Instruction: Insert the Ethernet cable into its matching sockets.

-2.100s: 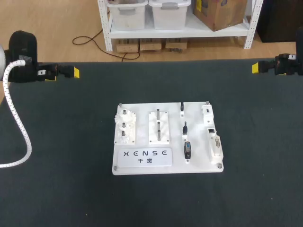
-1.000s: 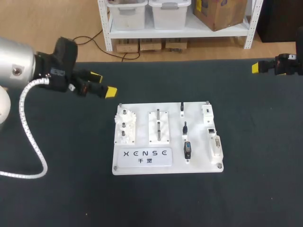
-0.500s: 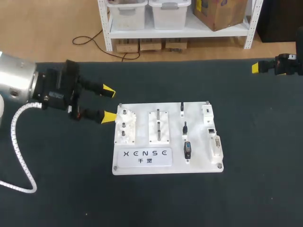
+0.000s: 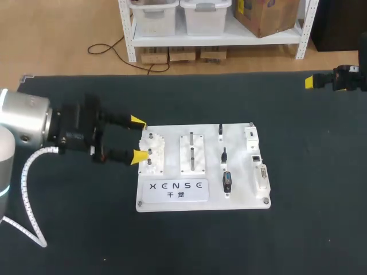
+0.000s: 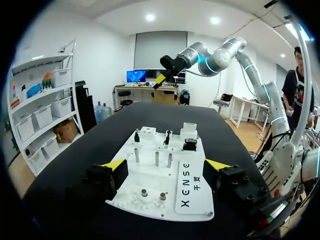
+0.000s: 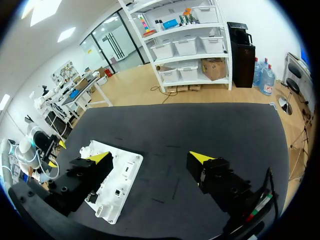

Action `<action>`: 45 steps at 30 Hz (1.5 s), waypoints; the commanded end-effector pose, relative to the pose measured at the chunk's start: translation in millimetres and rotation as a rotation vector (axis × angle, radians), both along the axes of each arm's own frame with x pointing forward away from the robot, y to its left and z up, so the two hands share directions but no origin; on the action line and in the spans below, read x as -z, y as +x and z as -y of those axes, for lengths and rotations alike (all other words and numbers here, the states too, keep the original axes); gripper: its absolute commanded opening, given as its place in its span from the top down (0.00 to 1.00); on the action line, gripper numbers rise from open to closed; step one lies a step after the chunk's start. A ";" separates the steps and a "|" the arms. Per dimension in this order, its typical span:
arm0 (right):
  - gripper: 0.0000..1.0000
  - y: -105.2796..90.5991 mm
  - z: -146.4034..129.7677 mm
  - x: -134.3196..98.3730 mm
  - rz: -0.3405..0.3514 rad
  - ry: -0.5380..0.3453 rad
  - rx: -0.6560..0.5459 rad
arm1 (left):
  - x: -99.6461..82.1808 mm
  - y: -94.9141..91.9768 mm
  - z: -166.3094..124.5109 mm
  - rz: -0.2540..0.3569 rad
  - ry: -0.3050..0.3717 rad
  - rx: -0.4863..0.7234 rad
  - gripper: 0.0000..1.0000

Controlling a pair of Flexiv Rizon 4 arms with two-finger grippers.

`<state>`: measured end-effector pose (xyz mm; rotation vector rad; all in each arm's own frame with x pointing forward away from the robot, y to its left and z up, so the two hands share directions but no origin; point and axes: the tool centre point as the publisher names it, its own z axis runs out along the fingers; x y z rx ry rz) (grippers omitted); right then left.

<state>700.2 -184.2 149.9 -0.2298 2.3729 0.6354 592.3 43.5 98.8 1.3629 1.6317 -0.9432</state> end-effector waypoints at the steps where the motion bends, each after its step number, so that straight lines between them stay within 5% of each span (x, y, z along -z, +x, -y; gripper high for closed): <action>1: 0.00 0.2 0.7 0.0 -0.001 0.002 -0.003 | 1.3 3.8 2.9 -0.008 0.015 0.017 0.00; 10: 0.00 2.3 -7.0 -3.7 -0.026 -0.032 0.005 | 1.3 3.8 2.9 -0.008 0.015 0.017 0.00; 22: 0.00 -12.3 -125.3 -11.0 -0.144 -0.123 -0.027 | 1.3 3.8 2.9 -0.008 0.015 0.017 0.00; 32: 0.00 -48.0 -179.8 27.8 -0.325 -0.291 0.021 | 1.3 3.8 2.9 -0.008 0.015 0.017 0.00; 45: 0.00 -74.1 -205.1 87.3 -0.493 -0.431 0.058 | 1.3 3.8 2.9 -0.008 0.015 0.017 0.00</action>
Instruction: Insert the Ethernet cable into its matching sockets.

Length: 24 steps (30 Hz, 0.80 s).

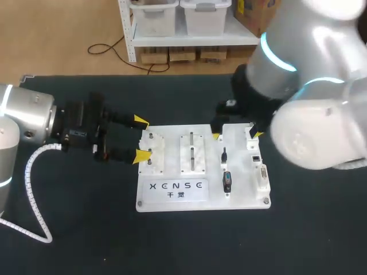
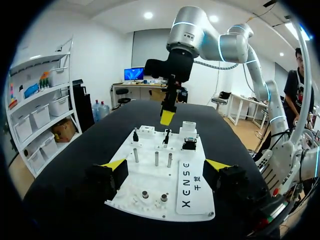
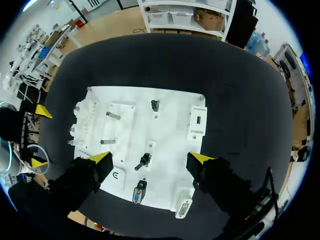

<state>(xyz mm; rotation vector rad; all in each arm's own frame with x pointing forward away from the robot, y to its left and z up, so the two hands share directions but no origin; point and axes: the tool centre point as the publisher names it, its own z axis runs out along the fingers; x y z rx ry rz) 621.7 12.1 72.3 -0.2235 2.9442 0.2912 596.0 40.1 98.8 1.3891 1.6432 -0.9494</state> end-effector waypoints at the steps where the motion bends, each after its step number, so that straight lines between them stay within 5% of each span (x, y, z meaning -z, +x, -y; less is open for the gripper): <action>1: 0.00 3.7 -8.8 12.5 -0.010 -0.106 0.028 | 1.2 0.0 -0.4 0.003 -0.004 -0.001 0.00; 20: 0.00 -7.7 -13.6 43.0 -0.077 -0.149 0.043 | 1.2 0.0 -0.4 0.003 -0.004 -0.001 0.00; 23: 0.20 -7.5 -13.3 45.7 -0.082 -0.151 0.041 | 1.2 0.0 -0.4 0.003 -0.004 -0.001 0.00; 24: 0.44 -7.6 -13.1 46.5 -0.084 -0.151 0.040 | 1.2 0.0 -0.4 0.003 -0.004 -0.001 0.00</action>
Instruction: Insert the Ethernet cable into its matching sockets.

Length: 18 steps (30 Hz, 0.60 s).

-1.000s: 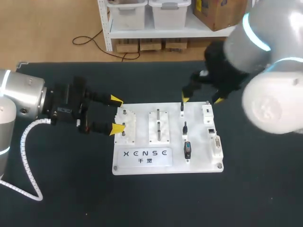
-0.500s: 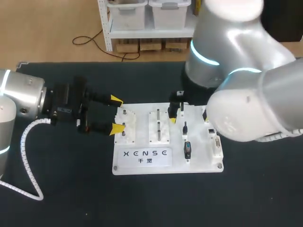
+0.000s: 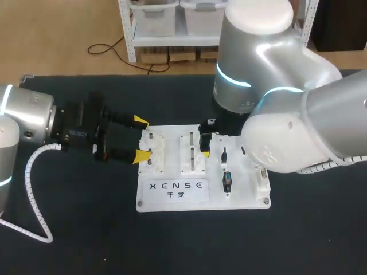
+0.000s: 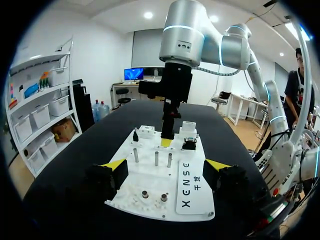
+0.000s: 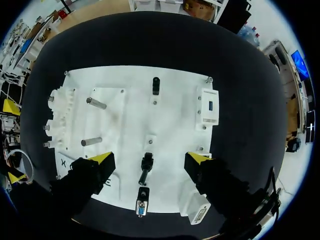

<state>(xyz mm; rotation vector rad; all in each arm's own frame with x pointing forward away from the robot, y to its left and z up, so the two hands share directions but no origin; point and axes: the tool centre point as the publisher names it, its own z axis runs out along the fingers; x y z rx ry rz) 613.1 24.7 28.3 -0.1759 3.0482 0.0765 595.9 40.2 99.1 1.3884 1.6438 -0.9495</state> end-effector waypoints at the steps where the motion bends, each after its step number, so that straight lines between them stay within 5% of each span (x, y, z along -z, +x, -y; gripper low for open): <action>1: 0.54 1.1 -0.4 3.1 -0.006 -0.003 0.000 | 1.5 0.2 -0.4 0.003 -0.004 0.000 0.00; 15: 0.74 1.7 -2.9 6.1 -0.034 -0.003 -0.023 | 1.5 0.2 -0.4 0.003 -0.004 0.000 0.00; 18: 1.00 1.9 -3.3 7.0 -0.037 -0.002 -0.026 | 1.5 0.2 -0.4 0.003 -0.004 0.000 0.00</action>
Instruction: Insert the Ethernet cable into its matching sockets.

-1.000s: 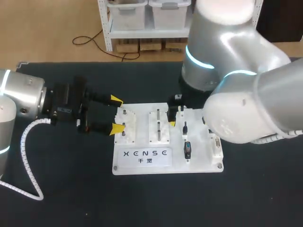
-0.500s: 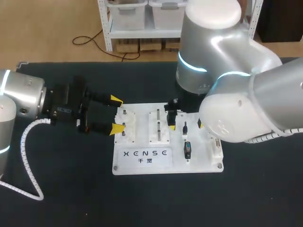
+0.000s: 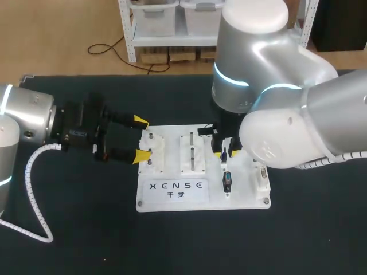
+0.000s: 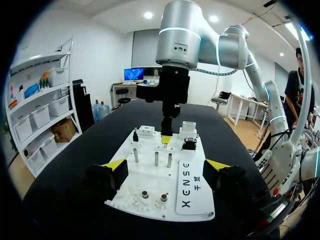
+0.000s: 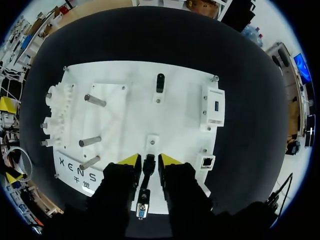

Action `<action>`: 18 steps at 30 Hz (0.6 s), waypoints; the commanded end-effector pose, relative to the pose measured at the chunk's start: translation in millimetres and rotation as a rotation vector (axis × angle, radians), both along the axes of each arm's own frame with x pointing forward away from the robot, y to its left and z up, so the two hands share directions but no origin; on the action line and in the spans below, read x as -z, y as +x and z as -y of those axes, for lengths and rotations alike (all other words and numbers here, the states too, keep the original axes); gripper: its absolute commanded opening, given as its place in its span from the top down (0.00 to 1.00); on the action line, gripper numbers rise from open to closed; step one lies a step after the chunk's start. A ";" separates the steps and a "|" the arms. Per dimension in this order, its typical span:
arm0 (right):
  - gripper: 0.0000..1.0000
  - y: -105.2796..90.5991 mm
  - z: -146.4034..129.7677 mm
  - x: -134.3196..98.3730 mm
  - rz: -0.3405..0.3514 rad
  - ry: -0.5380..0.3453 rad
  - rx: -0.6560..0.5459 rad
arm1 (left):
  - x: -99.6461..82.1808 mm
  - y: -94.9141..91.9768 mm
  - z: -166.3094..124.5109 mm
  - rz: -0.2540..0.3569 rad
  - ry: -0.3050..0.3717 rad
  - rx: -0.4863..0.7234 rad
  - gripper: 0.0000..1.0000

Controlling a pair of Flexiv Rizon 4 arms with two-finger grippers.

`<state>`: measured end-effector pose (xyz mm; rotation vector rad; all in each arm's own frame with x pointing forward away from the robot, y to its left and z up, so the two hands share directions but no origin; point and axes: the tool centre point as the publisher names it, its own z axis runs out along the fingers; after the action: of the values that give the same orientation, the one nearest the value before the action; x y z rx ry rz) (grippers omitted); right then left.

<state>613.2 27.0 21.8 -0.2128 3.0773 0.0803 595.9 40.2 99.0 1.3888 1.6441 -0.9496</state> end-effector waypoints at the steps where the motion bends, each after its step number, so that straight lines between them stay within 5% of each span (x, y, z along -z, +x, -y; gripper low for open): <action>1: 1.00 2.0 -1.0 0.9 -0.007 -0.001 -0.003 | 1.5 0.2 -0.4 0.004 -0.005 0.000 0.00; 18: 1.00 2.8 11.9 -24.6 -0.010 0.015 -0.021 | 1.5 0.2 -0.4 0.004 -0.005 0.000 0.00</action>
<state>618.1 21.8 39.3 -0.2462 3.0833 0.0962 595.9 40.2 99.1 1.3887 1.6440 -0.9497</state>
